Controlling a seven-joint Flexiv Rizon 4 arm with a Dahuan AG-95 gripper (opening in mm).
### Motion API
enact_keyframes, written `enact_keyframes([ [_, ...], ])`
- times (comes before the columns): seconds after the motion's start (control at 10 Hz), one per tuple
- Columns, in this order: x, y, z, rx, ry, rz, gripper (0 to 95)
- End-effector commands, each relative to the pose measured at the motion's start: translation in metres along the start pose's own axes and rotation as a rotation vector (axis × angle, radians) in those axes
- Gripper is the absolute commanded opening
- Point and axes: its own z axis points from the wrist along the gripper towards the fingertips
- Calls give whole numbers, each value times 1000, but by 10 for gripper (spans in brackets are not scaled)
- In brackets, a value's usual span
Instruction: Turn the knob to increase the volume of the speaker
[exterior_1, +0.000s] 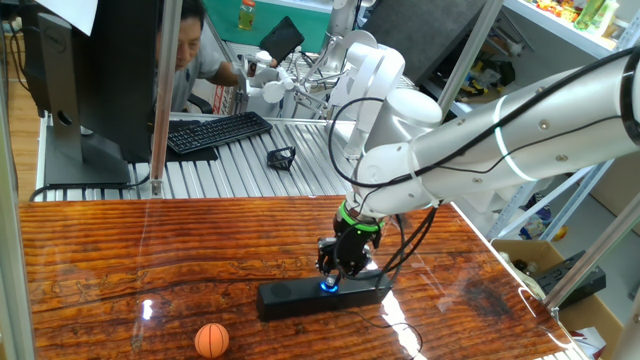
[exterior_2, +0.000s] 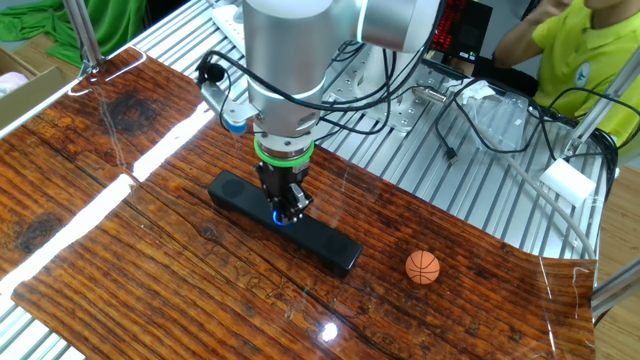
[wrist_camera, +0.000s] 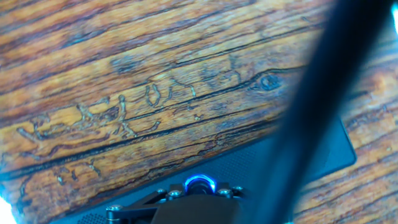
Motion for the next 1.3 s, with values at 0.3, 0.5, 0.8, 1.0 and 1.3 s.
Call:
enact_keyframes([
  [0.3, 0, 1, 1, -10, 5, 101, 0],
  [0.5, 0, 1, 1, -13, 8, 135, 0],
  [0.8, 0, 1, 1, -13, 8, 201, 0],
  [1.0, 0, 0, 1, -13, 7, 229, 0],
  [1.3, 0, 0, 1, -15, 9, 298, 0],
])
